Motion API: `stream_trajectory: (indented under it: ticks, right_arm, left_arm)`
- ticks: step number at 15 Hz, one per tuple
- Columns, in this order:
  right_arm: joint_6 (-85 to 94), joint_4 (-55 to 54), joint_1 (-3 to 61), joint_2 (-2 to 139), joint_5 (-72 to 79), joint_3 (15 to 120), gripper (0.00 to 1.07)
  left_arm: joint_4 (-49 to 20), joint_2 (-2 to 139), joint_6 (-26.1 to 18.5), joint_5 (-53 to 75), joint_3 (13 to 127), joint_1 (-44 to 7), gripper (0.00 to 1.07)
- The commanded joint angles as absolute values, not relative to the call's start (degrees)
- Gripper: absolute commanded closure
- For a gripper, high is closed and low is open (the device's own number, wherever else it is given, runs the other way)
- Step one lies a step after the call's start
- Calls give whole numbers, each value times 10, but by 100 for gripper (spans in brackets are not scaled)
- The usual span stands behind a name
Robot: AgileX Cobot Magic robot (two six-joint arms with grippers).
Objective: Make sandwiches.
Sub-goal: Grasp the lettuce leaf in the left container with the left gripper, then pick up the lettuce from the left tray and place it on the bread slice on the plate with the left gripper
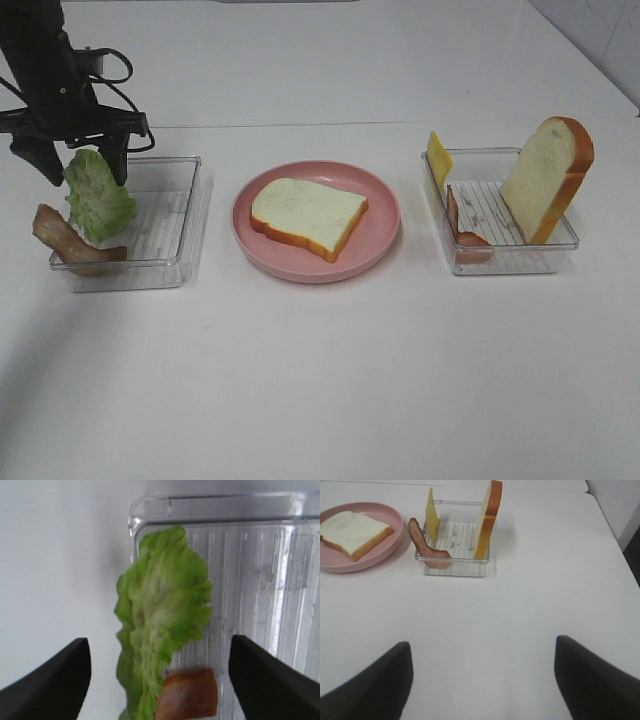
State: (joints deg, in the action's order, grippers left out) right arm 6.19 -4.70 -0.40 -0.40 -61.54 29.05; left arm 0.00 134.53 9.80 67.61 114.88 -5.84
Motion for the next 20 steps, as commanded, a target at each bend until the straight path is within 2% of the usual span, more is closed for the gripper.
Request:
stream_trajectory:
  ticks: [1,2,7,8,11,15,18,20]
  right_arm:
    - [65,-48,-6,-9,-609,290,34]
    - [65,-48,-6,-9,-609,290,34]
    - [65,-48,-6,-9,-609,290,34]
    - [65,-48,-6,-9,-609,290,34]
    - [65,-48,-6,-9,-609,290,34]
    - [65,-48,-6,-9,-609,290,34]
    - [65,-48,-6,-9,-609,290,34]
    - [65,-48,-6,-9,-609,290,34]
  left_arm:
    - [0,1346,103,650,1145,-58,45]
    - [0,1346,103,645,1145,-58,47]
    - [0,1352,103,660,1145,-58,78]
    - [0,1354,103,663,1145,-58,82]
    - [0,1357,102,672,1146,-58,107]
    - [-13,1357,91,721,1203,-58,107]
    - [-113,1350,78,737,1283,-58,107]
    - [-221,1350,45,731,1320,-58,107]
